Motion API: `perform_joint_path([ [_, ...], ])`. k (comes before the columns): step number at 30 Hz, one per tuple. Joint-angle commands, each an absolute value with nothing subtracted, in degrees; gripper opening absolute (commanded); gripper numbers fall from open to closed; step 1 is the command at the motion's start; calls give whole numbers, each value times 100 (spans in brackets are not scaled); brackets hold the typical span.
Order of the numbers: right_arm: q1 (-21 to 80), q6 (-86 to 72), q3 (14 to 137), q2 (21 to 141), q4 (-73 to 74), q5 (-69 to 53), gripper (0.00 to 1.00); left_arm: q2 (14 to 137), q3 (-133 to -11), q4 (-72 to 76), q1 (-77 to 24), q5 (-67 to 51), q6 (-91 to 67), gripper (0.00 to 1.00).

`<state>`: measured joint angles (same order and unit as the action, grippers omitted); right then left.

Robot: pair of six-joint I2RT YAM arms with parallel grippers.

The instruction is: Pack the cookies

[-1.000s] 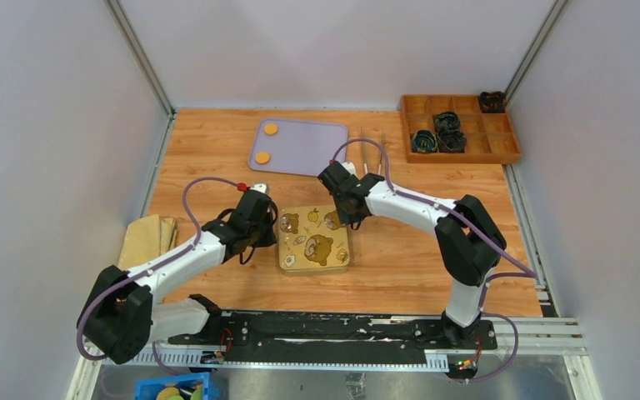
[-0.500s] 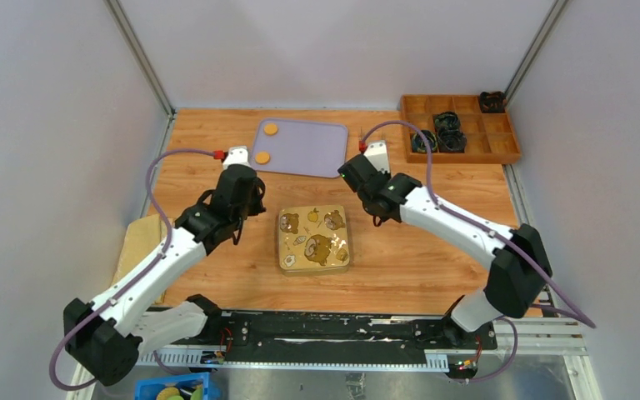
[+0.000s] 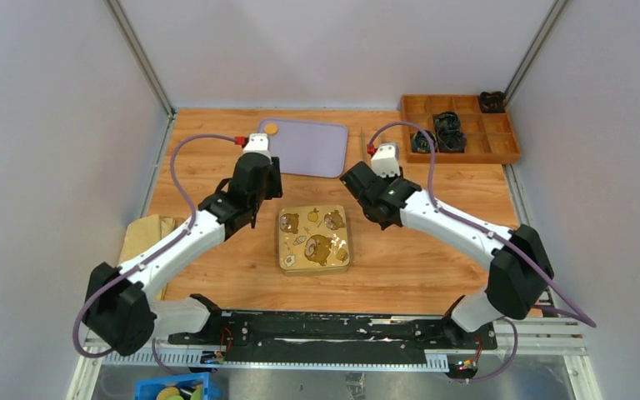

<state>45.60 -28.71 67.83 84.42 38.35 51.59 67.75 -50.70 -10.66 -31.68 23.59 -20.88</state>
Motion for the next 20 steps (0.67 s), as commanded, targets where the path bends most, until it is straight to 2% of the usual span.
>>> perform_joint_path([
  [1,4509,-3154,6812,8970,3647,5539,32,7197,-5496,-754,-2934,2253,-1663,53],
  [5,4503,-3125,7081,9356,3640,5583,32,7152,-5337,-387,-2830,1883,-1813,53],
  [11,4491,-3104,7074,9293,3527,5576,31,7008,-5114,-268,-2830,2026,-1796,55],
  [17,4422,-2929,6838,9137,3270,5355,25,6928,-5067,-321,-2830,2012,-1844,55],
  [20,4402,-2941,6846,9110,3305,5322,28,6904,-5084,-406,-2830,2037,-1829,55],
])
